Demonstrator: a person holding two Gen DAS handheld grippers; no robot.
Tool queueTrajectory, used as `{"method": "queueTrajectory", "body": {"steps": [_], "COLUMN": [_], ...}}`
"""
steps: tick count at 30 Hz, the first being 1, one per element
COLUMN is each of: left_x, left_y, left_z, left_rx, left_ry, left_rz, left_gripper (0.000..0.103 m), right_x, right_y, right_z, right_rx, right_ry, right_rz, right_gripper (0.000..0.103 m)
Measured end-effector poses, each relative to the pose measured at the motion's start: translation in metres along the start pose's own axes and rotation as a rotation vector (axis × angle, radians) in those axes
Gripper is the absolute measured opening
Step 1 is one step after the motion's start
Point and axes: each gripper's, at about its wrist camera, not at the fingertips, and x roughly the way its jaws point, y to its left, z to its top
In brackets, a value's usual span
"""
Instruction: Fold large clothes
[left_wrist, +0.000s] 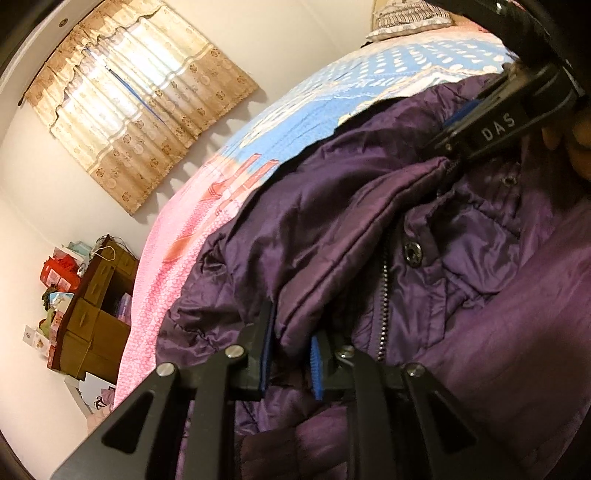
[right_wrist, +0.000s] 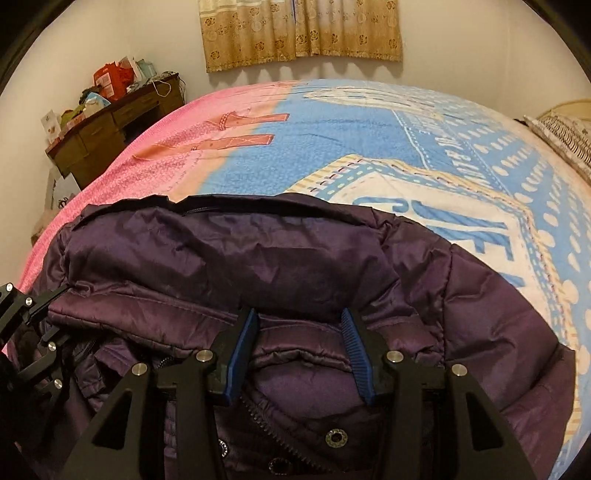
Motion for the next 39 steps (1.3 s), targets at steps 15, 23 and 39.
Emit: {"method": "queueTrajectory", "body": {"steps": [15, 23, 39], "left_x": [-0.039, 0.046, 0.065], "left_y": [0.033, 0.022, 0.028], "left_z": [0.047, 0.043, 0.022], "left_rx": [-0.361, -0.449, -0.586], "left_ry": [-0.067, 0.174, 0.204], "left_rz": [0.050, 0.035, -0.023], "left_gripper": [0.085, 0.086, 0.103], "right_x": [0.000, 0.000, 0.005], "right_y": [0.000, 0.002, 0.009], "right_z": [-0.003, -0.003, -0.002], "right_rx": [-0.003, -0.011, -0.044], "right_ry": [-0.014, -0.017, -0.004], "right_rz": [0.002, -0.008, -0.054], "right_gripper": [0.049, 0.049, 0.050]}}
